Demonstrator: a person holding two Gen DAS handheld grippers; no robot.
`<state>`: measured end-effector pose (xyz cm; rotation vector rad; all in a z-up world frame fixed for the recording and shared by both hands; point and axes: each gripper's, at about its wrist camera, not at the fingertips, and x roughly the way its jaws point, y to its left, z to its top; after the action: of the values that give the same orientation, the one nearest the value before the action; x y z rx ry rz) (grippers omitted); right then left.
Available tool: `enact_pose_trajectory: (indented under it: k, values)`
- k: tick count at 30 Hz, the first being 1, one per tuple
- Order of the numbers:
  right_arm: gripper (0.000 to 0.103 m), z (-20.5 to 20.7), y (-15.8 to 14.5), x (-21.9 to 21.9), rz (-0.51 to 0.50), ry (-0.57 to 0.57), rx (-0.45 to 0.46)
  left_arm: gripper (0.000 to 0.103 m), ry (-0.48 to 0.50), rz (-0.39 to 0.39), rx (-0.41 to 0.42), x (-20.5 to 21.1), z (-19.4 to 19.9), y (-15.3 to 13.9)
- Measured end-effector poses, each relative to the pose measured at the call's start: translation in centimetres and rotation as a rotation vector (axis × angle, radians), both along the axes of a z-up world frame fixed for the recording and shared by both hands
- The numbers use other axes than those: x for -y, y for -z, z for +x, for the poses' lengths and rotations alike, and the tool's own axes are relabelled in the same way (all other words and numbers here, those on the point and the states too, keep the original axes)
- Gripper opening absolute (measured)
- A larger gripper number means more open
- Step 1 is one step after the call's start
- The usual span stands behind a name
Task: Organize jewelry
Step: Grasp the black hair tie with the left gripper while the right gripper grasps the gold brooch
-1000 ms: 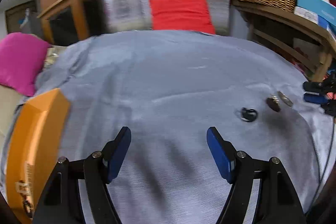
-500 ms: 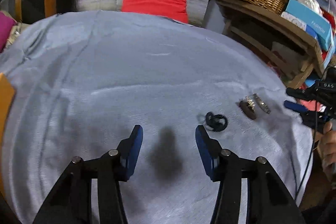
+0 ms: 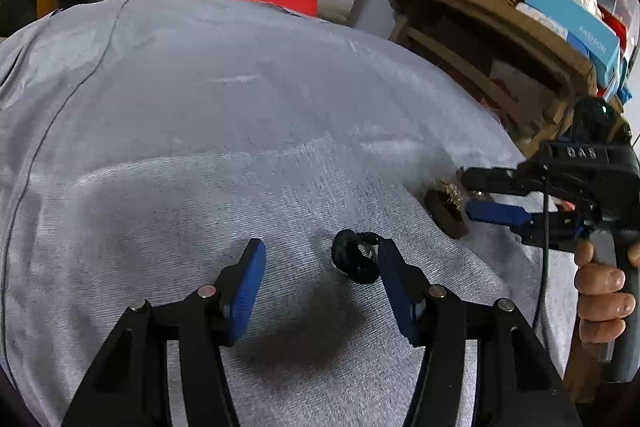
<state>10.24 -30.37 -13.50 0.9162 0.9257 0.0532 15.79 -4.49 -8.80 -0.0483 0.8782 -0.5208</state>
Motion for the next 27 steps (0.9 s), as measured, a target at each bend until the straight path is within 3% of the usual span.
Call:
enact_pose_trajectory:
  k: [4,7,8,10,14,15,16,22,27]
  values:
    - [0.049,0.9,0.1,-1.0,-0.052,-0.006,-0.012,0.061,0.011,0.007,0.007,0.3,-0.3,-0.2]
    - [0.049,1.3,-0.1,-1.6,-0.095,0.007,-0.003,0.060,0.033,0.035,0.030,0.7,-0.7,-0.2]
    - [0.043,1.4,-0.2,-1.7,-0.114,0.001,-0.006,0.059,0.040,0.041,0.040,0.9,-0.8,-0.3]
    - [0.038,1.4,-0.6,-2.4,-0.170,-0.005,-0.006,0.047,0.056,0.060,0.056,1.1,-1.0,-0.2]
    - [0.038,0.8,-0.9,-2.4,-0.159,-0.008,0.014,0.022,0.077,0.046,0.063,1.1,-1.4,-0.4]
    - [0.038,0.6,-1.1,-2.5,-0.150,-0.013,0.026,0.022,0.075,0.057,0.072,1.1,-1.6,-0.6]
    - [0.029,0.4,-1.3,-2.3,-0.144,-0.017,0.037,0.021,0.078,0.065,0.074,1.2,-1.6,-0.7]
    - [0.031,-0.6,-3.2,-3.1,-0.160,-0.049,0.119,0.019,0.076,0.085,0.093,0.4,-2.8,-1.5]
    - [0.031,-1.2,-3.6,-3.3,-0.107,-0.073,0.155,0.019,0.050,0.056,0.093,-2.2,-3.5,-2.4]
